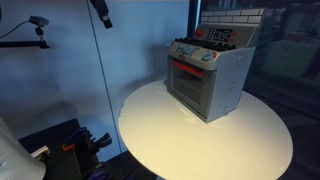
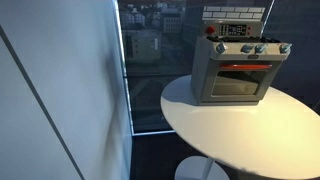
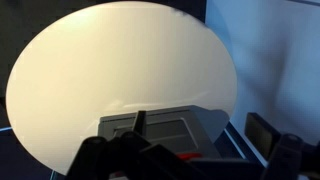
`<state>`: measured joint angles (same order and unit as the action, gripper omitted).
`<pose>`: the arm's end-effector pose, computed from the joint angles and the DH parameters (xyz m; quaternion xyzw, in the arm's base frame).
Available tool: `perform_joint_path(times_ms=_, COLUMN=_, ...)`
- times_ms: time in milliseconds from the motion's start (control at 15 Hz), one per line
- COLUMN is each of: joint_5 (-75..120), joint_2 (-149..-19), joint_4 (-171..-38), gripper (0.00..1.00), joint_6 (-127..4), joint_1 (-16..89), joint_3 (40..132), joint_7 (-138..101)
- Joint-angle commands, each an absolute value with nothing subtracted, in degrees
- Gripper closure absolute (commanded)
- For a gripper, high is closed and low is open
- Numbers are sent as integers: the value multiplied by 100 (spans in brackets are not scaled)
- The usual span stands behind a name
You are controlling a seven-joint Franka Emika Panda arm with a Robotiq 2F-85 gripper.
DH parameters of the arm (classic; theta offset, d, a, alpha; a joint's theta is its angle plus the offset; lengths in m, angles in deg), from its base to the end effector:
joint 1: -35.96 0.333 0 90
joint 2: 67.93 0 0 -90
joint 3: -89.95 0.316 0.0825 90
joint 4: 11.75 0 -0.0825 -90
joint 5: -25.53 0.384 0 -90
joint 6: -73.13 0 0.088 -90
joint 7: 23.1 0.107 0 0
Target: Turn the rightmost knob on the stove to the left
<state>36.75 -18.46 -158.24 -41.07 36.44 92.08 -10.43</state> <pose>0.3198 0.0288 0.5604 -0.9786 0.1169 -0.1375 0.0984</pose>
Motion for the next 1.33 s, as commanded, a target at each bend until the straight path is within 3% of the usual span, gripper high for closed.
perform_joint_path(times_ms=0, joint_5=3710, joint_2=-1849, joint_4=-15812, gripper=0, joint_6=-4090, joint_1=3591, joint_3=9243, joint_7=-1077)
perform_joint_path(times_ms=1267, joint_5=3680, joint_2=-2437, joint_4=-15334, gripper=0, joint_6=-4699, joint_1=3351, joint_3=9288, joint_7=-794)
